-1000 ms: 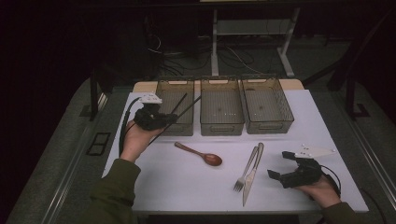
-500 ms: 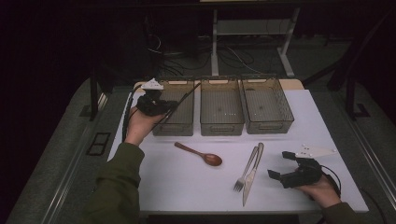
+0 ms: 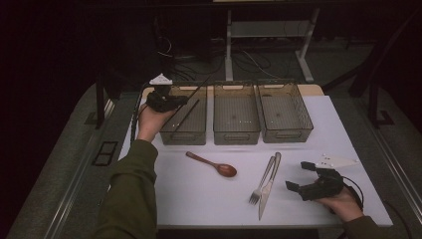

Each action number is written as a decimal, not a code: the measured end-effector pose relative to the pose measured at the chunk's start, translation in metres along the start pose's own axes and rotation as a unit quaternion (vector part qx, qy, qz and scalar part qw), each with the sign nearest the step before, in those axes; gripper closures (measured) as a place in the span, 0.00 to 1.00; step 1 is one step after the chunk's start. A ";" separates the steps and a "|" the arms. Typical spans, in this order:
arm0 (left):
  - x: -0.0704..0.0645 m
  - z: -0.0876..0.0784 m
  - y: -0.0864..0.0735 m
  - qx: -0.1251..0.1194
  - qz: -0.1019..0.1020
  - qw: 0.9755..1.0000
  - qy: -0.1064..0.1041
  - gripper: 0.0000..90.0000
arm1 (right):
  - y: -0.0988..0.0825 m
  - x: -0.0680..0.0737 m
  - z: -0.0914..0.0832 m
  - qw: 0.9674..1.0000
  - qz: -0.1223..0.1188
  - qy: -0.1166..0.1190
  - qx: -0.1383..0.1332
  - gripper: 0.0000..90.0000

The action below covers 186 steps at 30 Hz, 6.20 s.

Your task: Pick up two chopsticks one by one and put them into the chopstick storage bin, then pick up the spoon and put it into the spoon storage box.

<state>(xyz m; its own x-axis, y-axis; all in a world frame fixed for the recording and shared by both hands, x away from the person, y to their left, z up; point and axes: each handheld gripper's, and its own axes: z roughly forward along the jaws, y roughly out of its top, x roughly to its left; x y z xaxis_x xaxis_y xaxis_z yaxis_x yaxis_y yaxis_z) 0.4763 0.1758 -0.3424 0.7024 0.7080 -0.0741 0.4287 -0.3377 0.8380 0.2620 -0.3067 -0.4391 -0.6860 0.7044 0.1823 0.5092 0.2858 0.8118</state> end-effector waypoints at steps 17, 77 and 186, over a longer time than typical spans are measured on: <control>0.014 0.026 -0.011 0.009 -0.034 0.999 0.011 0.94 | 0.000 -0.001 -0.001 1.000 0.000 0.004 -0.002 0.01; -0.055 -0.028 -0.035 -0.004 -0.006 1.000 -0.023 0.40 | -0.002 0.000 -0.002 1.000 0.000 0.001 0.001 0.01; -0.133 0.011 -0.119 0.133 0.050 0.984 -0.109 0.96 | 0.002 0.002 0.005 1.000 -0.004 0.007 0.007 0.01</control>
<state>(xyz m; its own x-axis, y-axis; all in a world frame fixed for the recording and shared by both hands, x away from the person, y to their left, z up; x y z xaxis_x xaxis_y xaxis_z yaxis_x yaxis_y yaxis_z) 0.3384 0.1151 -0.4379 0.8409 0.5236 -0.1370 0.4648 -0.5690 0.6784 0.2642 -0.3013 -0.4401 -0.6970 0.6933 0.1831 0.5102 0.3000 0.8060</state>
